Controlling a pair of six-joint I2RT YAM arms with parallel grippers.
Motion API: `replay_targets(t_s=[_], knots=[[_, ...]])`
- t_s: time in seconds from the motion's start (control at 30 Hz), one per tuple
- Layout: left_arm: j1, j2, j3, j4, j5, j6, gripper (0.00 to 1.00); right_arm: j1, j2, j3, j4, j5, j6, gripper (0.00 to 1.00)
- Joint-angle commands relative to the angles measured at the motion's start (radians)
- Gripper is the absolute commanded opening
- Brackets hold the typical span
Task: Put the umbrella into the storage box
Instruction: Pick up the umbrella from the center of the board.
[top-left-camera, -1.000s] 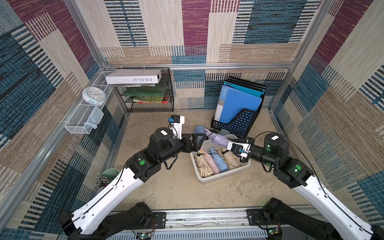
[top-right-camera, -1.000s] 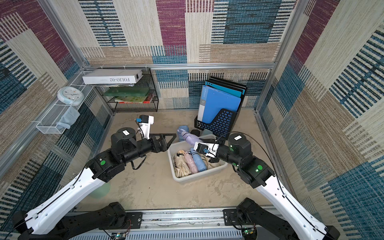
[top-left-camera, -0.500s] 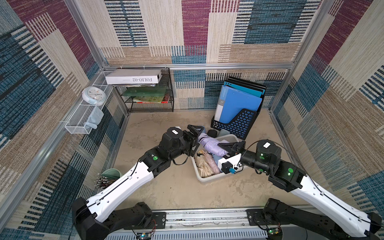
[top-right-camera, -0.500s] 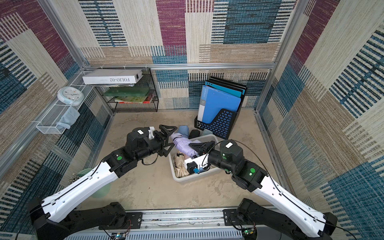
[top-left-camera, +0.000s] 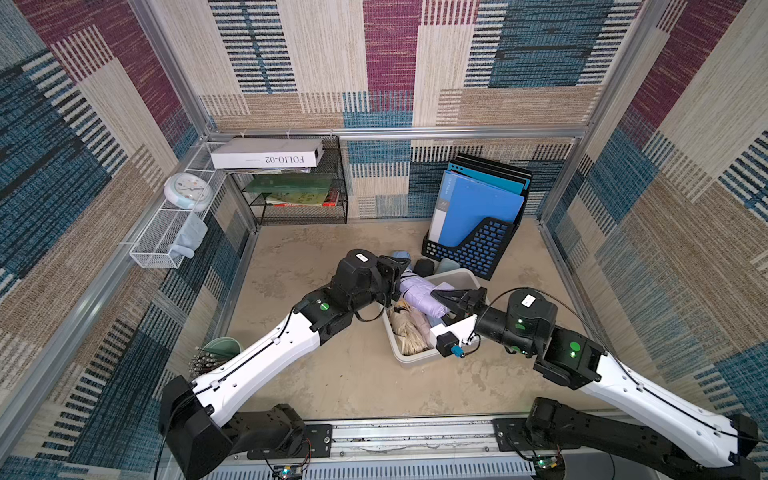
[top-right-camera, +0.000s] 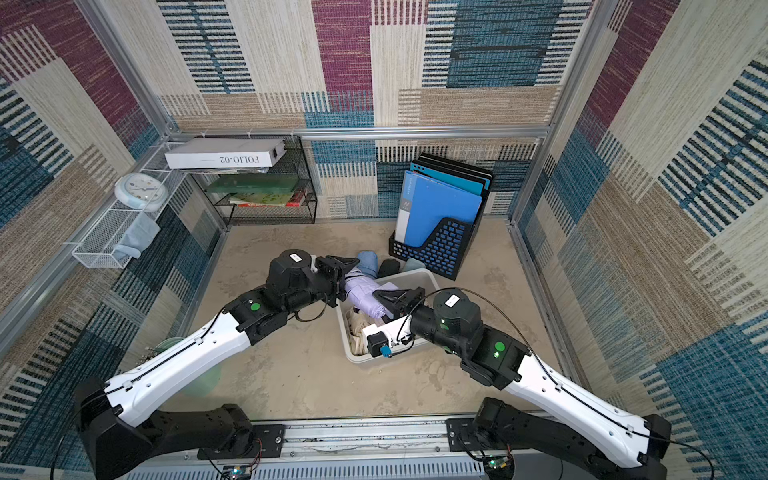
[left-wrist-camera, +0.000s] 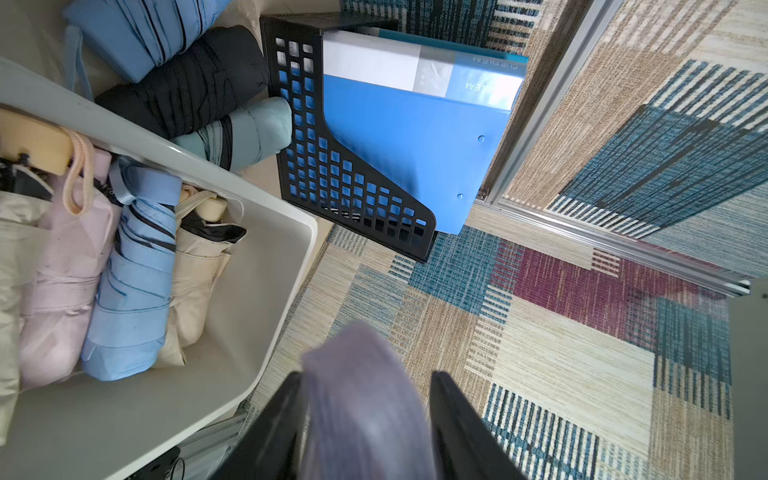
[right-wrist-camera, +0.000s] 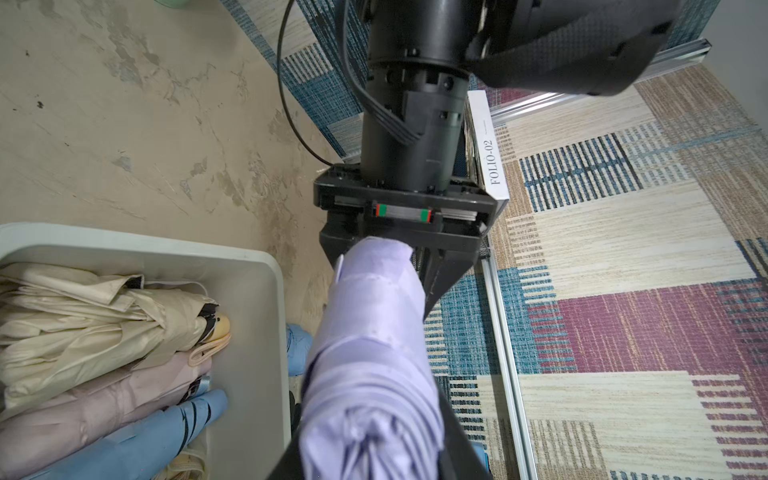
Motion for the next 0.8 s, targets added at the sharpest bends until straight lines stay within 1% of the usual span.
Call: replay_targets(t_s=[0.0, 0.03, 0.1, 0.13, 0.17, 0.23, 0.3, 0.33, 0.37, 0.4, 0.43, 0.47, 0.5, 0.57, 0.63, 0.7, 0.77], knots=[[0.001, 0.005, 0.009, 0.061, -0.021, -0.012, 0.36, 0.010, -0.007, -0.015, 0.049, 0.027, 0.054, 0.24], [0.001, 0.007, 0.010, 0.064, -0.029, -0.007, 0.31, 0.013, -0.011, -0.018, 0.040, 0.033, 0.085, 0.36], [0.001, 0.012, 0.012, 0.076, -0.048, 0.012, 0.19, 0.024, -0.016, -0.015, -0.002, 0.033, 0.160, 0.54], [0.003, 0.020, 0.016, 0.082, -0.057, 0.030, 0.15, 0.030, -0.015, -0.009, -0.026, 0.028, 0.229, 0.62], [0.007, 0.027, 0.020, 0.088, -0.062, 0.050, 0.12, 0.033, -0.013, 0.002, -0.054, 0.016, 0.294, 0.65], [0.021, 0.050, 0.032, 0.108, -0.064, 0.116, 0.04, 0.036, 0.002, 0.050, -0.119, -0.026, 0.504, 0.70], [0.040, 0.079, 0.038, 0.146, -0.055, 0.200, 0.00, 0.036, 0.035, 0.113, -0.202, -0.091, 0.701, 0.73], [0.050, 0.091, 0.041, 0.167, -0.048, 0.238, 0.00, 0.036, 0.053, 0.136, -0.227, -0.114, 0.805, 0.73], [0.060, 0.105, 0.043, 0.210, -0.039, 0.309, 0.00, 0.036, 0.075, 0.169, -0.249, -0.124, 0.918, 0.73], [0.071, 0.120, 0.049, 0.236, -0.021, 0.382, 0.00, 0.037, 0.094, 0.208, -0.267, -0.114, 1.041, 0.73], [0.081, 0.131, 0.052, 0.264, -0.001, 0.437, 0.00, 0.035, 0.111, 0.245, -0.285, -0.097, 1.131, 0.73], [0.093, 0.147, 0.050, 0.323, 0.046, 0.527, 0.00, 0.036, 0.132, 0.290, -0.313, -0.069, 1.217, 0.76], [0.104, 0.161, 0.057, 0.343, 0.094, 0.605, 0.00, 0.034, 0.155, 0.341, -0.355, -0.040, 1.287, 0.78], [0.115, 0.180, 0.073, 0.384, 0.188, 0.728, 0.00, 0.024, 0.207, 0.440, -0.462, 0.012, 1.367, 0.82], [0.118, 0.193, 0.080, 0.432, 0.283, 0.819, 0.00, -0.012, 0.261, 0.523, -0.564, 0.008, 1.414, 0.84], [0.118, 0.204, 0.092, 0.463, 0.379, 0.887, 0.00, -0.083, 0.312, 0.588, -0.646, -0.069, 1.450, 0.86], [0.118, 0.208, 0.098, 0.490, 0.452, 0.925, 0.00, -0.153, 0.349, 0.618, -0.689, -0.174, 1.473, 0.87]])
